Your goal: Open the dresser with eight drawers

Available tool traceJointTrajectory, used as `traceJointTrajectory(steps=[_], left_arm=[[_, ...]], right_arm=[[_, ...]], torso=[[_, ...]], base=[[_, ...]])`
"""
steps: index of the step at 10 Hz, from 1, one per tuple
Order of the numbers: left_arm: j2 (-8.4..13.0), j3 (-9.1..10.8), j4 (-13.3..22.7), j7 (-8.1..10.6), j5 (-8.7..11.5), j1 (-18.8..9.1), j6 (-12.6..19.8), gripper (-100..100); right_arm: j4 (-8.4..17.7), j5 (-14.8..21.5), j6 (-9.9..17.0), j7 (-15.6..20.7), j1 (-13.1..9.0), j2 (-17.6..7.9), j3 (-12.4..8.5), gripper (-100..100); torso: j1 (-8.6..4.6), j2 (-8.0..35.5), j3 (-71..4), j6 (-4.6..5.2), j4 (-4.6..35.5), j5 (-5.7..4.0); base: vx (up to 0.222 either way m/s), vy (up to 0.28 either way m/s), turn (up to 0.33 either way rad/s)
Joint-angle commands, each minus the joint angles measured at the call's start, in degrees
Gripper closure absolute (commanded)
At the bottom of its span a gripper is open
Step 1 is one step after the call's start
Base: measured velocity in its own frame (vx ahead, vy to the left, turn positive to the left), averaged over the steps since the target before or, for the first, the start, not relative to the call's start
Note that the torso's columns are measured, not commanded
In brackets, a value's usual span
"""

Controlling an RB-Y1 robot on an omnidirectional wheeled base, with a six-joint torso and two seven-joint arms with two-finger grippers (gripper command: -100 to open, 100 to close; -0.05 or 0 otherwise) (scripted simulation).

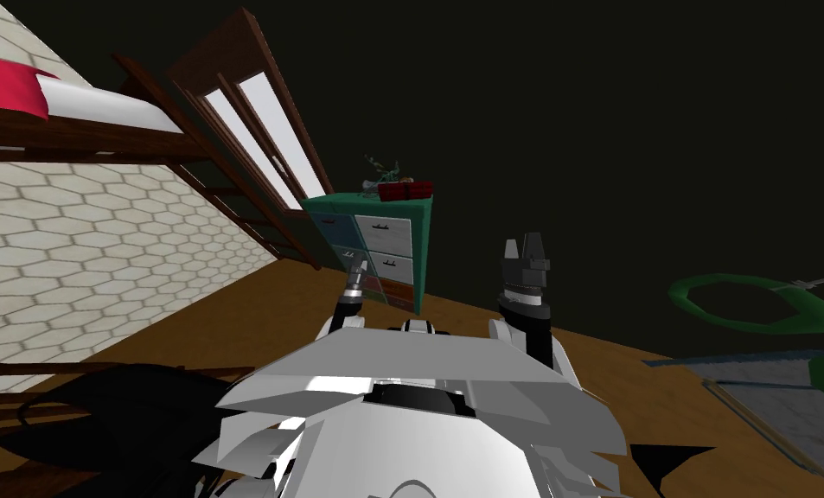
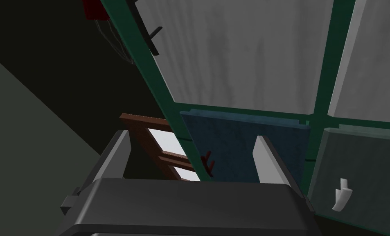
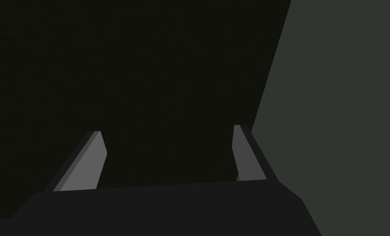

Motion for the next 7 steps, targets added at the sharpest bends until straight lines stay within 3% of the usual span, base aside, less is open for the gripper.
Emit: traceJointTrajectory(steps=[1,7], left_arm=[[0.27,-0.34,2.95,-0.18,-0.43,-0.81,0.33,-100],[0.48,-1.21,9.79,-0.56,-1.52,-2.81,1.22,-100]], right_arm=[[0.0,0.0,0.0,0.0,0.0,0.0,0.0,0],[0.0,0.0,0.0,0.0,0.0,0.0,0.0,0]], torso=[[0.03,0.02,0.01,-0.01,0.0,0.01],[0.01,0.01,0.01,0.0,0.0,0.01]], base=[[0.017,-0.019,-0.027],[0.021,-0.02,-0.032]])
